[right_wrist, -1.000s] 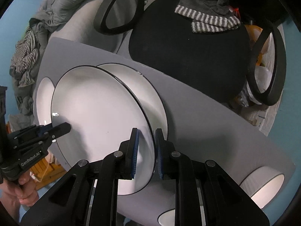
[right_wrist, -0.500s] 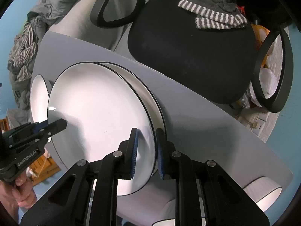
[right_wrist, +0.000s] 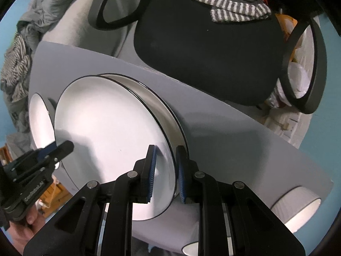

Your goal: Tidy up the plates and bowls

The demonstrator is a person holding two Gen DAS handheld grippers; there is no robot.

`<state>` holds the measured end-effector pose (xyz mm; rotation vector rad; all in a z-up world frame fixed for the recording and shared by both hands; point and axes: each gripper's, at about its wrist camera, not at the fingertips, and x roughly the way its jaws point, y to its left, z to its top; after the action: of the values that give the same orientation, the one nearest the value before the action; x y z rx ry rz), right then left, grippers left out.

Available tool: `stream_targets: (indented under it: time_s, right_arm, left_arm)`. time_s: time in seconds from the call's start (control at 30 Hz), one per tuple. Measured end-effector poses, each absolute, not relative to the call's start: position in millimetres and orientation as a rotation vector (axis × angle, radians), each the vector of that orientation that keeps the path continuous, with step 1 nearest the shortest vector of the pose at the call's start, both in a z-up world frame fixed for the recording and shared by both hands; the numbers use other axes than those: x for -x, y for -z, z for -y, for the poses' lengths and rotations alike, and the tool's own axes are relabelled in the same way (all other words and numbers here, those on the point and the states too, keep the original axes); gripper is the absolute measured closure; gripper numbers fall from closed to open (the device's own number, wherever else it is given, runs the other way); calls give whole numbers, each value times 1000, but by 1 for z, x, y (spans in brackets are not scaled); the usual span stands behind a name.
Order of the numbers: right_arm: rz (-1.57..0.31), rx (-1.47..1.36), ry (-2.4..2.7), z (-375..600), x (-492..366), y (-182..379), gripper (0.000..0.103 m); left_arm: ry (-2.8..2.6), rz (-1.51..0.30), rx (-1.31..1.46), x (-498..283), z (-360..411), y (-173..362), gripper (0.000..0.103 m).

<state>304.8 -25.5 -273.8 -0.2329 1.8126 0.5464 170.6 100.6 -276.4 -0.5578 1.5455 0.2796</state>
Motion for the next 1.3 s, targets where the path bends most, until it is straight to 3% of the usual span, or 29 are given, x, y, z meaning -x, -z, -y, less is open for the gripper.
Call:
stream_targets:
  time_s: [0.07, 0.57, 0.63, 0.67, 0.97, 1.3]
  right_arm:
    - [-1811, 264, -538, 23, -304, 273, 84]
    - [-1805, 418, -500, 12, -298, 265, 77]
    - [-1789, 448, -483, 11, -298, 262, 72]
    - [-1769, 477, -467, 11, -299, 260, 65]
    - [-1739, 505, -494, 10, -297, 256, 65]
    - [-1579, 607, -539, 6, -284, 225, 52]
  left_arm:
    - [-282, -1540, 544, -171, -99, 274, 77]
    - [-289, -1527, 555, -165, -99, 268, 76]
    - [-292, -1523, 560, -164, -100, 267, 76]
    - [-291, -1521, 563, -163, -100, 267, 76]
    - [-297, -1495, 563, -159, -100, 255, 75]
    - [-325, -1422, 558, -140, -101, 221, 53]
